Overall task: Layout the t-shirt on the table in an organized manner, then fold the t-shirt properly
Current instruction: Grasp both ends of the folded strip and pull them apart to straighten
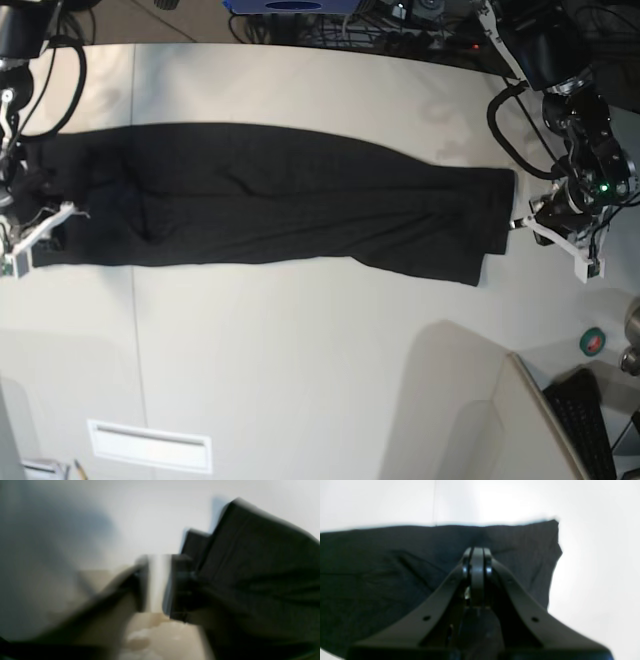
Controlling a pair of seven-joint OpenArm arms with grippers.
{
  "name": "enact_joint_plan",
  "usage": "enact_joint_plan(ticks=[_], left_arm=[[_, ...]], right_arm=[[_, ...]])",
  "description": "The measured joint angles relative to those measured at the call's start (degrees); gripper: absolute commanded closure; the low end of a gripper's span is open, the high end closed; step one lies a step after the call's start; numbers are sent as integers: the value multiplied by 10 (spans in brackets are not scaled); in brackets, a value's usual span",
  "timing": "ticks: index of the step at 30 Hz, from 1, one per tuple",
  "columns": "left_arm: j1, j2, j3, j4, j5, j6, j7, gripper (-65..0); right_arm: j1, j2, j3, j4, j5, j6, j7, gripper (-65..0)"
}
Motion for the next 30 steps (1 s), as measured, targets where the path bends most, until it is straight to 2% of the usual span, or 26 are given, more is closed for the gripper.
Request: enact_joint_plan(ticks=[2,3,5,8,10,14,18,19,20,24,25,27,30], left_arm=[[16,-19,1,-21,-72,-43,0,-573],[19,-26,2,-41,-103,-48,-3,-650],[21,-39,3,-91,-155,-49,-6,-650],[22,-51,1,-147,-179,-47,-7,-650],[18,-49,7,-160,-177,-47,-16,-650],[-2,-48,82,-192,-185,-47,-59,-650],[-14,-50,102,-242,-204,-63,-97,-650],[-19,-53,102,-254,-211,-62,-102,-620],[-23,-55,102,-261,-209,-62,-102,-540],[-17,-57,99,-272,-205,-51,-98,-49],[-14,-57,99,-274,-205,-52,-99,0],[-15,-58,91,-274,-207,-53,-91,0],[-17,-55,41,-281,-197,-61,-95,0]], right_arm=[[-29,-14,-1,43,-6,0,-11,0],[-40,-21,-2,63,-4,1,-10,0],[-49,-33,-2,89,-2,1,-9,0],[-52,-40,-3,103,0,2,-5,0],[-57,-39,-3,103,-2,1,-6,0],[-59,-39,-3,103,-2,1,-12,0],[-58,-39,1,104,-2,1,-50,0],[-59,-38,3,105,-2,1,-51,0],[-61,-38,3,108,-2,1,-51,0],[-70,-38,3,127,0,1,-49,0],[-72,-39,3,130,-1,1,-50,0],[-73,-39,0,130,-2,1,-51,0],[-74,-39,-1,130,-2,1,-51,0]])
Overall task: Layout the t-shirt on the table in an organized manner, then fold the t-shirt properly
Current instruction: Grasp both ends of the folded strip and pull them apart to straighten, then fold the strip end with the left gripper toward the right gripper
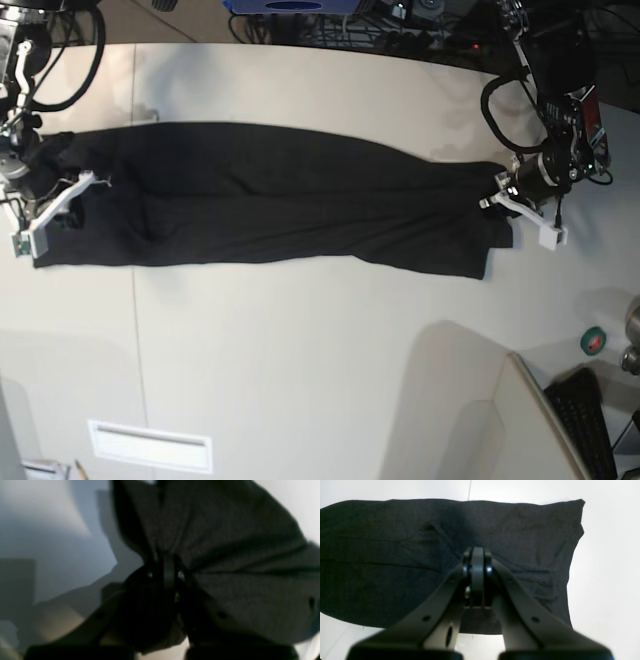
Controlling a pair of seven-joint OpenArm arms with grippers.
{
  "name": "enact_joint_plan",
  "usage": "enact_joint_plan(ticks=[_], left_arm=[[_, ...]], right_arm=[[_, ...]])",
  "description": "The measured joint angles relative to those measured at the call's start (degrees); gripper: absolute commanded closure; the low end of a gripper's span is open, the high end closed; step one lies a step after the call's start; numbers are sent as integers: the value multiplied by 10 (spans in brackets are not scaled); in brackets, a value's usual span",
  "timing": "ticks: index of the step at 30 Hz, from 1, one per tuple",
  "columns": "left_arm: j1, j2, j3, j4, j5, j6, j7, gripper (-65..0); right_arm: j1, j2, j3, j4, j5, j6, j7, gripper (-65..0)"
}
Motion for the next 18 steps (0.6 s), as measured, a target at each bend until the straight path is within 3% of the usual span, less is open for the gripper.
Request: enact_joint_plan(ticks=[6,8,15,18], left_arm=[[13,-33,-77,8,15,16,-4,0],[39,-38,-76,58,12,15,-9,0],[150,7,-70,288,15,15,-1,0],[183,14,-20,382,36,17,12,0]], right_arm=[[-17,0,-1,0,0,0,-1,0],[-17,0,-1,0,0,0,0,0],[-16,-2,-1,1,0,0,0,0],[-16,0,-1,1,0,0,0,0]])
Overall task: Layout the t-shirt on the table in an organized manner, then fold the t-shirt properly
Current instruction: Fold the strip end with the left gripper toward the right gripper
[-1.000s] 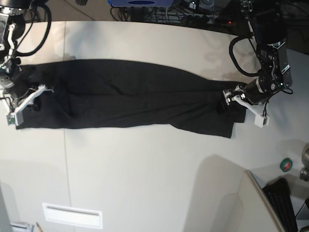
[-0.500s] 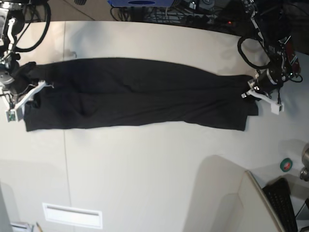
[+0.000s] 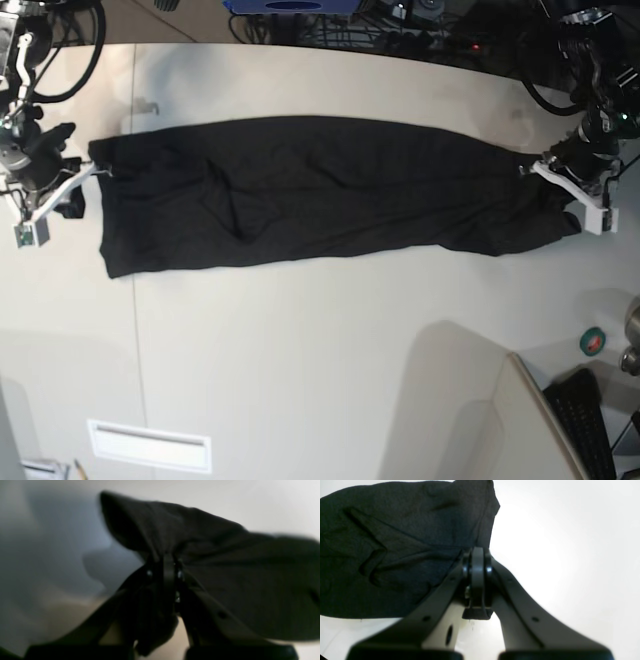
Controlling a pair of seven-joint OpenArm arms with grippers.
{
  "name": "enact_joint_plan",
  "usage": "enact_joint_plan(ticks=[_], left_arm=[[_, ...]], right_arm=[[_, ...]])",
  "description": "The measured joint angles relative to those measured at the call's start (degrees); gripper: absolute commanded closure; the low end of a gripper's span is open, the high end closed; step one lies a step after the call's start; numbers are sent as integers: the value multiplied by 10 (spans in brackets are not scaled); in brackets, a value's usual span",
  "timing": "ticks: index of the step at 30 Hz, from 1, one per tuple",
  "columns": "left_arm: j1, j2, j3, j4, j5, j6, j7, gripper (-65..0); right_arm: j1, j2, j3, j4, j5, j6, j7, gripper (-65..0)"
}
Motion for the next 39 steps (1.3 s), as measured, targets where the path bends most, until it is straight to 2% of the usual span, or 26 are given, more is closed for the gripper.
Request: enact_joint_plan(ticks=[4,10,17,27,36,39], left_arm=[[9,33,87,76,63,-2,18,0],[11,83,218,92,172,-2,33,0],[10,122,322,92,236,-2,31,0],[-7,154,338,89,254,-2,32,0],[-17,155,341,64,254,-2,33,0],[-28,155,341,56,253,-2,71,0]], right_arm=[[1,-10,0,0,0,0,1,0],[0,-11,0,0,0,0,1,0],[0,-11,3,0,0,0,0,0],[0,-11,2,0,0,0,0,0],[0,-11,3,0,0,0,0,0],[0,-11,3,0,0,0,0,0]])
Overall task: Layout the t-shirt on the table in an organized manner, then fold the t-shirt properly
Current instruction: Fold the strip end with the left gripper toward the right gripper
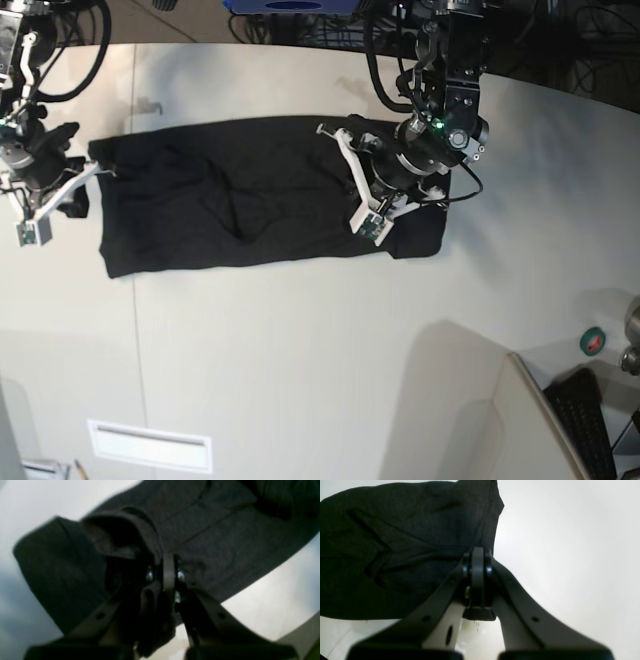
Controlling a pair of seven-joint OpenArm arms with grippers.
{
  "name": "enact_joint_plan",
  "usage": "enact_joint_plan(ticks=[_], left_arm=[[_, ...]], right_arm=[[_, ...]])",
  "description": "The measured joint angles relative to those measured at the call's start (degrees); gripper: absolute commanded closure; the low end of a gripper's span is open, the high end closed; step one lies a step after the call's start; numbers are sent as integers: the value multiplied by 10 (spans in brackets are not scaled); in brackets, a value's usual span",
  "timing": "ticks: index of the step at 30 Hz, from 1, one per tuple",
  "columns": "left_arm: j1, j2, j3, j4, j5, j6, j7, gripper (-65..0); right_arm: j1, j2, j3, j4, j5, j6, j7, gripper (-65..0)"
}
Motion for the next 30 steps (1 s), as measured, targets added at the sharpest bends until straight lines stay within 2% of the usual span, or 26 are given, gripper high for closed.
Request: enact_joint_plan(ticks=[1,2,5,7,9,10,13,16,18,19,20,22,23,26,30], left_arm=[[-5,-1,0,-5,0,0,8,0],[-13,-1,0,-11,-1,0,15,-36],[-30,-5,22,-27,2,1,19,-240],[-39,-7,64,-50,1,0,19,-332],[-42,-2,111,-70,0,1,19,-397],[-42,0,137,-76,-1,0,20,-406],[-39,17,184,-80,-9,-5,21,-403],[-38,14,181,-55,-4,-4,20,-403],[-33,4,150,-17,-1,-4,22,-390],[-26,-1,129,4,-1,-4,25,-351],[-22,-7,105,19,0,2,42,-285],[-16,-14,59,31,6,0,64,-77],[-14,-19,37,31,2,0,64,0],[-14,-22,-23,31,5,0,65,0],[-11,-21,-58,24,2,0,64,0]], right_arm=[[0,0,0,0,0,0,0,0],[0,0,0,0,0,0,0,0],[1,0,0,0,0,0,0,0],[1,0,0,0,0,0,0,0],[1,0,-2,0,0,0,0,0],[1,0,-2,0,0,0,1,0],[1,0,-1,0,0,0,0,0],[1,-1,0,0,0,0,0,0],[1,0,2,0,0,0,0,0],[0,0,2,0,0,0,0,0],[1,-1,2,0,0,0,0,0],[0,-1,2,0,0,0,0,0],[0,-1,2,0,0,0,0,0],[0,-2,2,0,0,0,0,0],[1,-1,0,0,0,0,0,0]])
